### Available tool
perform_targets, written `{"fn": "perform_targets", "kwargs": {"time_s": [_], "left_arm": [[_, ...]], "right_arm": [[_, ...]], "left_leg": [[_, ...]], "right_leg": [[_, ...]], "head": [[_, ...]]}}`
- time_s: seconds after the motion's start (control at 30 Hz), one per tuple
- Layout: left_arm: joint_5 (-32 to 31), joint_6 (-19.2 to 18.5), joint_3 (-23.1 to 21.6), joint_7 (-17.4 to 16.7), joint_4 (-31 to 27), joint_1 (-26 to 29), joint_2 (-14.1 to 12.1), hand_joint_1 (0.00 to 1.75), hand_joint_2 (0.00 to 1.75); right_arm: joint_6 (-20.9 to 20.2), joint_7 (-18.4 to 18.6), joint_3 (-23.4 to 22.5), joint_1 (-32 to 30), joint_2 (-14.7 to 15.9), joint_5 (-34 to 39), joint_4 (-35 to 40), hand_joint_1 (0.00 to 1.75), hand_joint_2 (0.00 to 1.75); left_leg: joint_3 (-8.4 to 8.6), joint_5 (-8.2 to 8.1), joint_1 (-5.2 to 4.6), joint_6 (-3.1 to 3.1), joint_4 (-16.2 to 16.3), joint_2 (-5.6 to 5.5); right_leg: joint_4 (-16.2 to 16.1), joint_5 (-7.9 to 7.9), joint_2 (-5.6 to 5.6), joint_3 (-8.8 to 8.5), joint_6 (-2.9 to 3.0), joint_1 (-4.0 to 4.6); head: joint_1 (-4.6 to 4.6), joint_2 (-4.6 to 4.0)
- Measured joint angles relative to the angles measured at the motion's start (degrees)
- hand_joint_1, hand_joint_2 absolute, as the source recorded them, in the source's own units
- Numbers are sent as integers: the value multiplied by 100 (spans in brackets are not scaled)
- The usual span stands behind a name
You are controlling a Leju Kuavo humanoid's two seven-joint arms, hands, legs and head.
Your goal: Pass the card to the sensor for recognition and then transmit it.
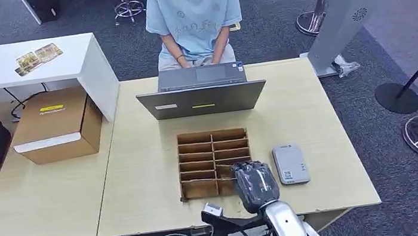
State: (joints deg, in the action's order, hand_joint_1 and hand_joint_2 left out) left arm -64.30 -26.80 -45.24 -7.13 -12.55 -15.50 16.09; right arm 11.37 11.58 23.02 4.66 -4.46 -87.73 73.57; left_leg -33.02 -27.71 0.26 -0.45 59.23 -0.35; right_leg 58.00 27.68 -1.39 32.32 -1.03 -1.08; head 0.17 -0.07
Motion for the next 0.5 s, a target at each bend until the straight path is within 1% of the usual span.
{"fn": "perform_targets", "kwargs": {"time_s": [0.03, 0.07, 0.3, 0.4, 0.43, 0.5], "left_arm": [[9, 6, 20, -2, 0, 1, 0, 0, 0], [17, 9, 33, -4, 0, 1, 0, 0, 0], [37, 24, 96, -17, 0, 4, 0, 0, 0], [52, 24, 138, -30, 0, 6, 0, 0, 0], [55, 24, 149, -39, 0, 8, 2, 0, 0], [70, 26, 170, -72, 0, 12, 6, 0, 0]], "right_arm": [[0, -7, 0, -1, 0, 0, 0, 175, 175], [4, -15, 0, 2, 0, 0, 0, 173, 175], [50, -46, 0, 27, 0, 0, 0, 175, 175], [66, -79, 0, 31, 0, 0, 0, 173, 175], [70, -85, 0, 31, 0, 0, 0, 169, 175], [122, -118, 0, 29, -2, 13, 0, 171, 175]], "left_leg": [[0, 0, 0, 0, 0, 0], [0, 0, 0, 0, 0, 0], [0, 0, 0, 0, 0, 0], [0, 0, 0, 0, 0, 0], [0, 0, 0, 0, 0, 0], [0, 0, 0, 0, 0, 0]], "right_leg": [[0, 0, 0, 0, 0, 0], [0, 0, 0, 0, 0, 0], [0, 0, 0, 0, 0, 0], [0, 0, 0, 0, 0, 0], [0, 0, 0, 0, 0, 0], [0, 0, 0, 0, 0, 0]], "head": [[0, 0], [0, 0], [0, 0], [0, 0], [0, 0], [0, 0]]}}
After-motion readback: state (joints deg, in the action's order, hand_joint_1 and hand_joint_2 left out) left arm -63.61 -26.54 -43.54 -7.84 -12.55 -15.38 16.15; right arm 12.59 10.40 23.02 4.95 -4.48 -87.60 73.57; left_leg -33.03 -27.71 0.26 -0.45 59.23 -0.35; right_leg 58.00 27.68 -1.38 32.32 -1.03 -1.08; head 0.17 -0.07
